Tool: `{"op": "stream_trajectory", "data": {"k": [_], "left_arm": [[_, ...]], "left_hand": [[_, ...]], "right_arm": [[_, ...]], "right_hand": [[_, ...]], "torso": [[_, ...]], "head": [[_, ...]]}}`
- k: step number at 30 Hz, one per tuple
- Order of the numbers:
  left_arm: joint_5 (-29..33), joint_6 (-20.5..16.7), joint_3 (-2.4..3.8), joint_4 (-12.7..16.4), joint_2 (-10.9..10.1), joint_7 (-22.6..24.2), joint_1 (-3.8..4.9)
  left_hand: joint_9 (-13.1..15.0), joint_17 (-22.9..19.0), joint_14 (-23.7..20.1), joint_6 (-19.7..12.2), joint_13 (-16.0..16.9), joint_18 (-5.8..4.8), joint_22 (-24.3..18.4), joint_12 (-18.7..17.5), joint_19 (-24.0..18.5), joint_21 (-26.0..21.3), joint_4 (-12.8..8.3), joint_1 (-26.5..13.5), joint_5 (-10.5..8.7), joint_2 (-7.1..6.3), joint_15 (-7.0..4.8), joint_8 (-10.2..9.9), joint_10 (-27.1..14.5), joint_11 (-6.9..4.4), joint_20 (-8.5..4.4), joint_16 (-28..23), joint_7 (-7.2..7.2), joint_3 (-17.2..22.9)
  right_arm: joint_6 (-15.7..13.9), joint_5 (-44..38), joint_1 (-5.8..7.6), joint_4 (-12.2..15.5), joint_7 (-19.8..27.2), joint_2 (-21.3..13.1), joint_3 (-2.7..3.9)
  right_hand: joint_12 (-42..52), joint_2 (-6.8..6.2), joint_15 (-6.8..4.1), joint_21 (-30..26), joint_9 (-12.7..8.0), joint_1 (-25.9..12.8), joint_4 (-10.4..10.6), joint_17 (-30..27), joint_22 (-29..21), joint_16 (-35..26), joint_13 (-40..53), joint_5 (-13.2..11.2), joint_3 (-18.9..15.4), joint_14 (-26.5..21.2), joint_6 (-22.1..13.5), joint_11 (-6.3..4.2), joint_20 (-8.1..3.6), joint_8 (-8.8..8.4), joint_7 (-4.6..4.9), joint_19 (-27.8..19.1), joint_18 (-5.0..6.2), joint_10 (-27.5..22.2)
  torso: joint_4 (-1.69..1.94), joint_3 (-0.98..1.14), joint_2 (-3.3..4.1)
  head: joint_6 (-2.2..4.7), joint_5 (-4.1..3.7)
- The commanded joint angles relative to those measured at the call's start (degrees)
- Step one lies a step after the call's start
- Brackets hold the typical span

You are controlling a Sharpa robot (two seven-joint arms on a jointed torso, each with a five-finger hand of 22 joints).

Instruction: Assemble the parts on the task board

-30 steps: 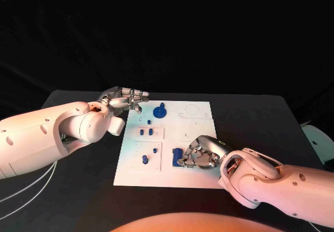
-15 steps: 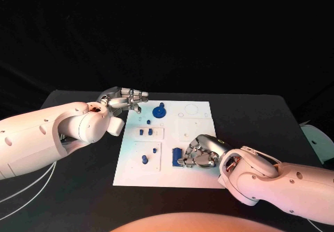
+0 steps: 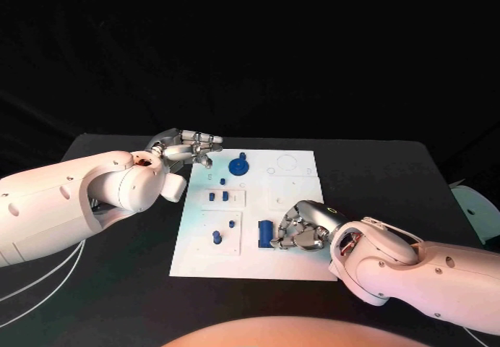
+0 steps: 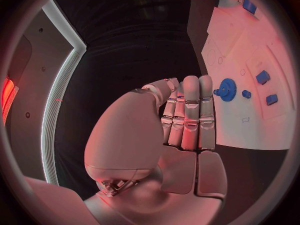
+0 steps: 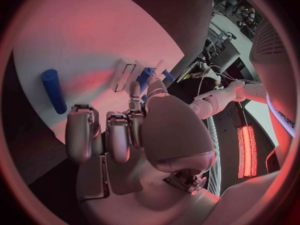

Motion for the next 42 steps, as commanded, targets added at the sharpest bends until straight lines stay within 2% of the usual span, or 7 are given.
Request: {"op": "stream_trajectory", "data": {"k": [1, 14, 26, 32, 37, 40, 42], "left_arm": [[0.05, 0.96, 0.04, 0.12, 0.06, 0.11, 0.06], [0.05, 1.04, 0.04, 0.18, -0.06, 0.04, 0.06], [0.05, 1.10, 0.04, 0.15, -0.05, 0.05, 0.06], [0.05, 1.15, 0.03, -0.06, -0.07, 0.10, 0.05], [0.05, 1.27, 0.00, -0.21, -0.01, 0.20, 0.03], [0.05, 1.36, -0.01, -0.26, 0.02, 0.28, 0.03], [0.05, 1.41, -0.03, -0.31, 0.03, 0.30, 0.02]], "left_hand": [[-0.06, -0.06, -0.42, -0.17, 0.07, 0.62, -0.05, 0.19, -0.40, -0.29, 0.03, -0.15, -0.07, 0.57, 0.17, 0.40, -0.41, -0.08, 0.05, -0.17, 0.14, -0.25], [-0.06, -0.06, -0.42, -0.17, 0.07, 0.62, -0.05, 0.19, -0.40, -0.29, 0.03, -0.15, -0.07, 0.57, 0.17, 0.40, -0.41, -0.08, 0.05, -0.17, 0.14, -0.25], [-0.06, -0.06, -0.42, -0.17, 0.07, 0.62, -0.05, 0.19, -0.40, -0.29, 0.03, -0.15, -0.07, 0.57, 0.17, 0.40, -0.41, -0.08, 0.05, -0.17, 0.14, -0.25], [-0.06, -0.06, -0.42, -0.17, 0.07, 0.62, -0.05, 0.19, -0.40, -0.29, 0.03, -0.15, -0.07, 0.57, 0.17, 0.40, -0.41, -0.08, 0.05, -0.17, 0.14, -0.25], [-0.08, -0.09, -0.44, -0.18, 0.09, 0.62, -0.04, 0.32, -0.37, -0.30, 0.04, -0.19, -0.07, 0.63, 0.17, 0.45, -0.47, -0.08, 0.07, -0.16, 0.14, -0.26], [-0.09, -0.09, -0.44, -0.19, 0.09, 0.62, -0.05, 0.34, -0.38, -0.32, 0.06, -0.24, -0.08, 0.61, 0.18, 0.46, -0.48, -0.07, 0.07, -0.16, 0.14, -0.29], [-0.09, -0.09, -0.44, -0.19, 0.09, 0.62, -0.05, 0.34, -0.38, -0.32, 0.06, -0.24, -0.08, 0.61, 0.18, 0.46, -0.48, -0.07, 0.07, -0.16, 0.14, -0.29]], "right_arm": [[1.21, -0.68, 0.00, 0.15, 0.14, -0.03, 0.01], [0.81, -0.54, 0.00, 0.30, 0.48, -0.13, 0.01], [-0.84, -0.97, 0.03, 0.07, -0.03, -0.63, 0.02], [-1.47, 2.31, 1.82, 1.30, 0.27, -3.75, 0.10], [-0.46, 2.94, 3.84, 2.21, 0.24, -7.58, 0.10], [0.38, 2.08, 4.38, 2.41, 0.00, -9.78, 0.09], [0.93, 1.43, 4.59, 2.45, -0.20, -11.26, 0.06]], "right_hand": [[-0.05, -0.20, -0.27, 0.13, 0.10, 0.24, 0.17, 12.65, 12.07, 0.13, 7.82, -0.32, -0.55, 5.44, -0.28, -0.29, -0.47, 0.21, 0.10, 2.58, -0.75, 1.97], [-0.13, -0.43, -0.18, -0.02, 0.23, -0.15, 0.59, 12.62, 12.03, 0.11, 7.79, -0.81, -1.09, 5.43, -0.37, -0.18, -0.42, 0.29, 0.21, 2.53, -0.73, 1.93], [-0.23, 0.29, -0.15, -0.09, 0.28, 0.03, 0.99, 12.56, 12.01, 0.08, 7.74, -0.57, -1.05, 5.42, -0.77, -0.15, -0.38, 0.16, 0.26, 2.50, -0.71, 1.89], [-1.08, 1.99, 0.19, -1.28, -0.05, -0.77, 2.74, 11.81, 11.72, -0.24, 7.08, 0.67, -1.23, 5.25, -1.94, 0.30, -0.15, -0.80, 0.82, 2.14, -0.51, 1.42], [-1.02, 2.56, 0.47, -1.08, -0.59, 0.68, 2.66, 11.88, 11.77, -0.22, 7.23, 0.84, -1.00, 5.27, -2.90, 0.67, 0.08, -2.05, 1.28, 2.18, -0.55, 1.47], [-1.01, 2.61, 0.76, -0.88, -1.16, 1.39, 2.62, 11.95, 11.82, -0.20, 7.30, 0.66, -1.06, 5.28, -3.64, 1.05, 0.29, -3.18, 1.77, 2.23, -0.59, 1.50], [-1.03, 2.58, 1.02, -0.70, -1.69, 1.86, 2.64, 12.02, 11.86, -0.17, 7.32, 0.61, -1.17, 5.30, -4.01, 1.37, 0.49, -4.11, 2.13, 2.27, -0.63, 1.51]], "torso": [[0.02, -0.02, -0.02], [0.01, -0.02, 0.02], [-0.09, -0.01, -0.07], [-0.20, 0.06, -0.13], [-0.50, 0.15, -0.38], [-0.69, 0.17, -0.45], [-0.86, 0.28, -0.47]], "head": [[0.02, -0.02], [0.01, 0.08], [0.23, -0.10], [0.69, -0.91], [0.83, -1.67], [0.91, -2.03], [0.94, -2.20]]}}
